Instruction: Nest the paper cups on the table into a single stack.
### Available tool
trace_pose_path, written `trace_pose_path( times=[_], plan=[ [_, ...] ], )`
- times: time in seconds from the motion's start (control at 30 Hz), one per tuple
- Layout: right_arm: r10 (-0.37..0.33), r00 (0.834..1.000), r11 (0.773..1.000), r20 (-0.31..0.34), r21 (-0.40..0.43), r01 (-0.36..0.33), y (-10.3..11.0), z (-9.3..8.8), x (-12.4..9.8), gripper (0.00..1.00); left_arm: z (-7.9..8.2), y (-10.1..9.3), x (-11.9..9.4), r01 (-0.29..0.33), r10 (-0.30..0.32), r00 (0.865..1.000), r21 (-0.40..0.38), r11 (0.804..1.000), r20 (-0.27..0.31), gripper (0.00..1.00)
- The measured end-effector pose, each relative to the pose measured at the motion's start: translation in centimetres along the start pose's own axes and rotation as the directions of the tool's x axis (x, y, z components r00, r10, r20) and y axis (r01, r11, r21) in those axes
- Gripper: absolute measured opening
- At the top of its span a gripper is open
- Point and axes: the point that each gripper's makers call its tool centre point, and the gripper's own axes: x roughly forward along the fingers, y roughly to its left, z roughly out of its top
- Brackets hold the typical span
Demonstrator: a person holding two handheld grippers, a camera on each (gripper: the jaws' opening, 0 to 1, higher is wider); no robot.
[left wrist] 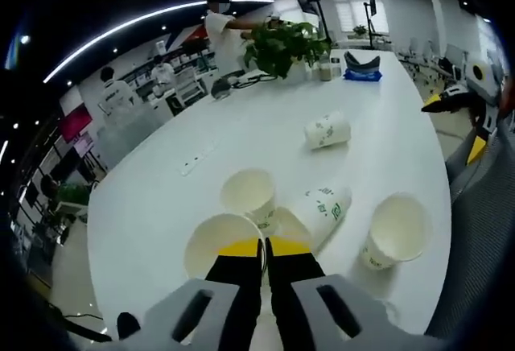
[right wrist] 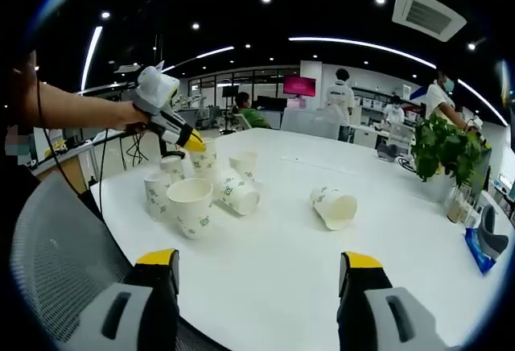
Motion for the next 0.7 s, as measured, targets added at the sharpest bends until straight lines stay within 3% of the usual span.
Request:
trace_pose_path(
  times=[0.2,0.37,0.53,0.7],
  plan=[
    [0.008,1.0,1.0,0.011,0.001,-0.008,0.1,0.2,0.0,0.84,2.1,-0.7,-1.6,0.012,-0.012,0.999,0.005,1.0,0.03,0.0],
    [0.017,1.0,1.0,0.017,-0.007,-0.017,0.3,0.3,0.0,0.86,3.7,-2.0,-2.7,0.048,-0.05,0.998,0.055,0.997,0.03,0.0],
    [0.013,1.0,1.0,0.015,-0.01,-0.013,0.3,0.3,0.0,0.87,5.7,-4.5,-4.1,0.113,-0.117,0.993,0.103,0.988,0.035,0.0],
    [0.012,1.0,1.0,0.014,-0.013,-0.012,0.3,0.3,0.0,0.86,6.4,-7.1,-4.9,0.16,-0.164,0.986,0.18,0.971,0.007,0.0]
  ],
)
